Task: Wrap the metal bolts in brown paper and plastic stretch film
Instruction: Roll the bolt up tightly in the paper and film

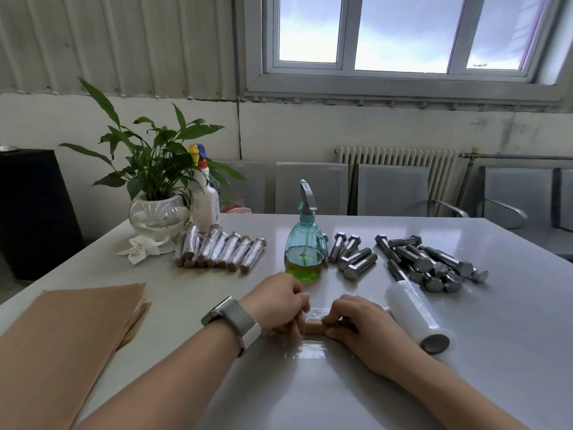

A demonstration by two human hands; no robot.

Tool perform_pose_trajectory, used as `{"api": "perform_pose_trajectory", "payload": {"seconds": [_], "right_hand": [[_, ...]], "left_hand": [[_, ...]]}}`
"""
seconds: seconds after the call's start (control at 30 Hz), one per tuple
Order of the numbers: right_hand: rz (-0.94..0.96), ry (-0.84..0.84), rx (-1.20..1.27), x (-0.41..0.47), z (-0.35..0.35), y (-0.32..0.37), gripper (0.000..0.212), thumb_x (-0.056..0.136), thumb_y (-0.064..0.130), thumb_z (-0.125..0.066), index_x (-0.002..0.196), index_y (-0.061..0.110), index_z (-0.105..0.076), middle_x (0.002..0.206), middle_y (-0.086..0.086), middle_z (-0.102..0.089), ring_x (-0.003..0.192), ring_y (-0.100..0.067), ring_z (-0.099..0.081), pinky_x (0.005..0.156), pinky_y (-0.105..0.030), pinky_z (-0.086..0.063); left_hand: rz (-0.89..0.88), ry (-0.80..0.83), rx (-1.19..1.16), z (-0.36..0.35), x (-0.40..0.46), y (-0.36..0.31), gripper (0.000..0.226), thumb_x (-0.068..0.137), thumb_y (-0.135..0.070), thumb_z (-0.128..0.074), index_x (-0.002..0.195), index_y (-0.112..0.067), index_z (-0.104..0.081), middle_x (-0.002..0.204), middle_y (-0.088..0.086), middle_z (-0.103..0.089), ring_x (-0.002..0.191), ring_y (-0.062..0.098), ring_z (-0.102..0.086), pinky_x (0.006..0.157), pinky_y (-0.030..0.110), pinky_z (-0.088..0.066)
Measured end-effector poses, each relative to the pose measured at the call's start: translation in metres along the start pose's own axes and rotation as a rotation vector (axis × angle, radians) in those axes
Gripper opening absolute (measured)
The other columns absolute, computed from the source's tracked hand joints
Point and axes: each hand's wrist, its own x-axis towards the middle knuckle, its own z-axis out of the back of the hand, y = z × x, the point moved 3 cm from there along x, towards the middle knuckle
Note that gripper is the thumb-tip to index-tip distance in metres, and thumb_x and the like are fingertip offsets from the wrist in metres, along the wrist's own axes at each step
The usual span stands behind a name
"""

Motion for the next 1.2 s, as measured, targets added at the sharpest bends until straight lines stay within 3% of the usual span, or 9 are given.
{"api": "perform_pose_trajectory", "payload": {"seconds": [0.07, 0.2, 0.3, 0.47, 0.57, 0.87, 1.03, 1.2], "right_hand": [[0.000, -0.008, 0.002, -0.001, 0.000, -0.001, 0.006, 0.084, 0.024, -0.070, 0.090, 0.025, -0.068, 0.085, 0.019, -0.053, 0.082, -0.002, -0.047, 0.070, -0.004, -0.033], [-0.004, -0.012, 0.010, 0.000, -0.001, -0.002, 0.007, 0.085, 0.024, -0.070, 0.091, 0.025, -0.068, 0.085, 0.018, -0.052, 0.082, -0.002, -0.047, 0.070, -0.004, -0.033], [0.000, -0.009, 0.005, 0.001, -0.001, -0.002, 0.008, 0.085, 0.025, -0.070, 0.093, 0.024, -0.068, 0.087, 0.018, -0.053, 0.083, -0.003, -0.048, 0.071, -0.005, -0.033], [0.004, -0.007, 0.003, 0.001, -0.002, -0.004, 0.008, 0.085, 0.025, -0.070, 0.092, 0.024, -0.068, 0.087, 0.018, -0.053, 0.083, -0.003, -0.047, 0.069, -0.006, -0.033], [-0.004, -0.007, 0.008, 0.001, -0.003, -0.004, 0.008, 0.085, 0.025, -0.069, 0.093, 0.025, -0.068, 0.088, 0.016, -0.055, 0.083, -0.003, -0.046, 0.069, -0.007, -0.032], [-0.009, 0.014, 0.000, 0.002, -0.004, -0.006, 0.008, 0.086, 0.025, -0.069, 0.093, 0.026, -0.067, 0.088, 0.015, -0.055, 0.082, -0.003, -0.046, 0.068, -0.009, -0.032], [0.064, 0.042, -0.057, 0.004, 0.001, -0.001, 0.010, 0.088, 0.031, -0.064, 0.096, 0.025, -0.062, 0.096, 0.010, -0.063, 0.083, -0.006, -0.050, 0.065, -0.018, -0.031], [0.290, 0.124, -0.248, 0.009, 0.007, 0.009, 0.031, 0.093, 0.030, -0.057, 0.123, 0.031, -0.051, 0.100, 0.004, -0.061, 0.086, -0.018, -0.055, 0.068, -0.033, -0.044]], "left_hand": [[0.021, 0.102, -0.170, -0.003, -0.002, -0.001, 0.028, 0.101, -0.016, -0.041, 0.083, -0.009, -0.061, 0.054, -0.002, -0.065, 0.039, 0.013, -0.060, 0.040, 0.015, -0.041], [-0.037, 0.092, -0.153, -0.005, -0.005, 0.000, 0.025, 0.100, -0.010, -0.039, 0.088, -0.016, -0.060, 0.057, -0.005, -0.066, 0.037, 0.010, -0.055, 0.042, 0.019, -0.042], [-0.062, 0.071, -0.155, -0.004, -0.009, 0.001, 0.031, 0.091, -0.001, -0.038, 0.094, -0.024, -0.057, 0.072, -0.005, -0.066, 0.040, 0.009, -0.053, 0.044, 0.022, -0.043], [-0.214, 0.061, 0.046, -0.003, -0.020, 0.003, 0.035, 0.082, -0.014, -0.056, 0.108, -0.038, -0.051, 0.095, -0.013, -0.057, 0.055, -0.002, -0.051, 0.055, 0.015, -0.044], [-0.262, 0.013, 0.134, -0.005, -0.020, 0.005, 0.048, 0.078, -0.017, -0.061, 0.115, -0.042, -0.043, 0.103, -0.014, -0.051, 0.064, 0.001, -0.052, 0.058, 0.011, -0.041], [-0.260, -0.124, 0.305, -0.013, -0.016, 0.003, 0.056, 0.079, -0.019, -0.065, 0.126, -0.032, -0.039, 0.096, -0.012, -0.058, 0.070, -0.002, -0.052, 0.059, 0.008, -0.037], [-0.209, -0.094, 0.387, -0.017, -0.017, -0.001, 0.064, 0.076, -0.021, -0.069, 0.132, -0.026, -0.038, 0.110, -0.003, -0.063, 0.096, 0.015, -0.059, 0.080, 0.024, -0.045], [-0.181, -0.037, 0.356, -0.016, -0.017, -0.006, 0.070, 0.074, -0.021, -0.064, 0.137, -0.021, -0.034, 0.117, 0.004, -0.063, 0.103, 0.020, -0.060, 0.077, 0.023, -0.046]]}}
